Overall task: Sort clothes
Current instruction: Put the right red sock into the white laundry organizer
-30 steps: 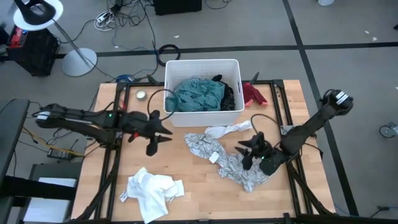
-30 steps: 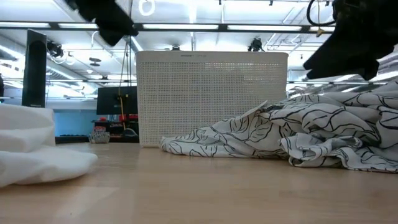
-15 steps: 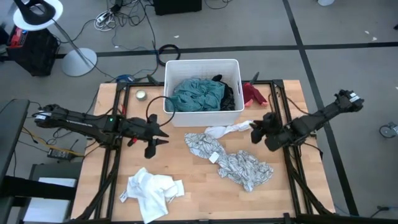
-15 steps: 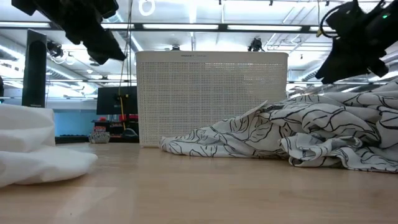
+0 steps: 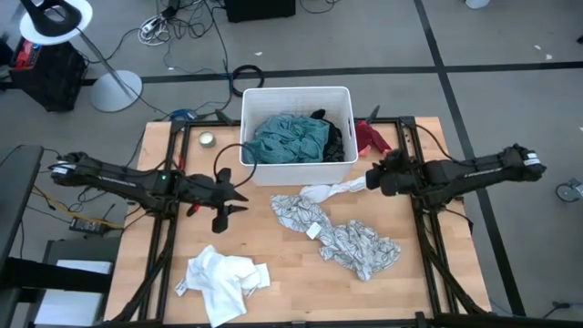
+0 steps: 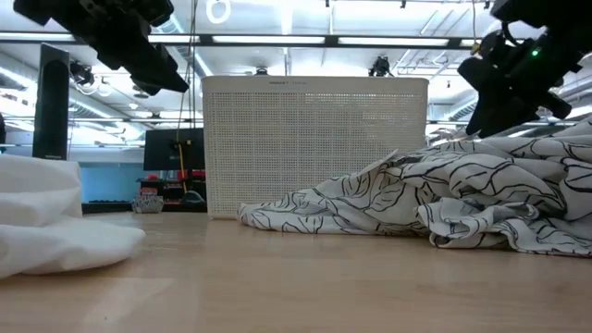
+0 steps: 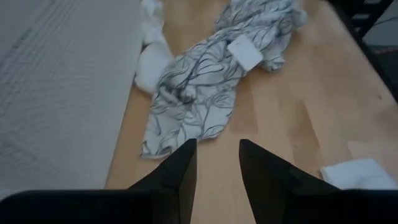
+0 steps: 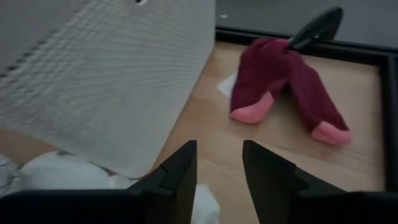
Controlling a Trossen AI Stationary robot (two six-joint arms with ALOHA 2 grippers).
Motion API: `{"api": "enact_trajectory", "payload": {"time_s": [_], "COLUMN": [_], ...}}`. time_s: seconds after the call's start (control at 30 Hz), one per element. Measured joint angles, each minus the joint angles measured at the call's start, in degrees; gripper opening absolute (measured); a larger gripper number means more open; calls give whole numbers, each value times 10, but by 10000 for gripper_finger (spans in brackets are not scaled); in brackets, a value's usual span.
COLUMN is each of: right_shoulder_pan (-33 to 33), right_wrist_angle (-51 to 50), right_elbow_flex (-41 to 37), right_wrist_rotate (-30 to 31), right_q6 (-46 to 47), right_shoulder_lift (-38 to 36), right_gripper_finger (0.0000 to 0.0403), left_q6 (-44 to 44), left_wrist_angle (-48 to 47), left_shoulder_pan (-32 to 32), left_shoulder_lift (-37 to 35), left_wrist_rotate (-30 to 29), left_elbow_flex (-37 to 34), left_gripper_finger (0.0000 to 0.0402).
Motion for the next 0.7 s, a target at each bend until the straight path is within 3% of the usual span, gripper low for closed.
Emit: {"api": "enact_trajectory", "payload": {"time_s": [0.2, 0.3, 0.7], "right_shoulder_pan": [-76, -130, -411], "right_wrist_angle": [4, 17, 97], "right_elbow_flex": [0, 0, 0], "right_wrist_rotate": [-37, -84, -261], "right_q6": [-24, -53, -233], "right_shoulder_lift": [0, 2, 21], "right_gripper_finger": [143, 150, 186], "left_q6": [-16, -28, -37], "left_wrist_angle": [97, 133, 146], "left_shoulder_pan": [-4, -4, -4], "left_shoulder_lift": [-9, -9, -9], "left_wrist_rotate": [53, 85, 160], "left_elbow_flex": [-70, -90, -91], "left_gripper_finger": [126, 126, 126]}}
